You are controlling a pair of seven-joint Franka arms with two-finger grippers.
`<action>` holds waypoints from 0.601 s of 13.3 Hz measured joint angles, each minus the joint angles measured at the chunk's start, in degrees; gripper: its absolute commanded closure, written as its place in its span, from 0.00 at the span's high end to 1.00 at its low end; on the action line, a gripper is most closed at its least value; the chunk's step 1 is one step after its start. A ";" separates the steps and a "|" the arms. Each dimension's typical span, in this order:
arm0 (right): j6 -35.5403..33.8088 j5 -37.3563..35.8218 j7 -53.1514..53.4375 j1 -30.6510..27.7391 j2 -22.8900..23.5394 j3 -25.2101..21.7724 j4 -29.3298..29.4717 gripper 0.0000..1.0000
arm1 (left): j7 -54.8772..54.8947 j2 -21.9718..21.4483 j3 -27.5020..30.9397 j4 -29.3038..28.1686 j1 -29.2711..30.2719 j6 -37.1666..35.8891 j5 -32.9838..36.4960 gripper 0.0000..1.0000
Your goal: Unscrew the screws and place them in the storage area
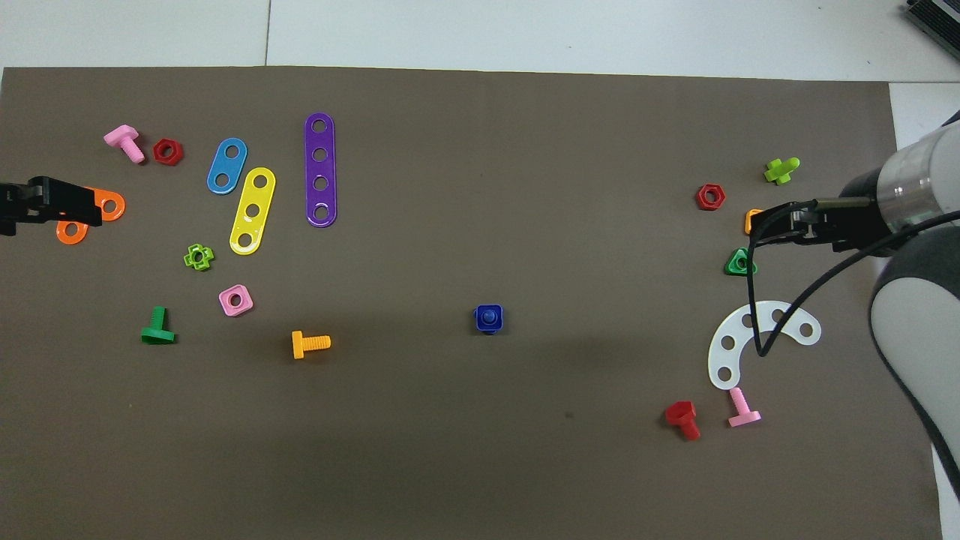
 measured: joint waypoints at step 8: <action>0.00 0.00 0.00 0.00 0.00 0.00 0.00 1.00 | 0.83 -0.01 -0.81 -0.76 -2.59 1.16 -0.98 1.00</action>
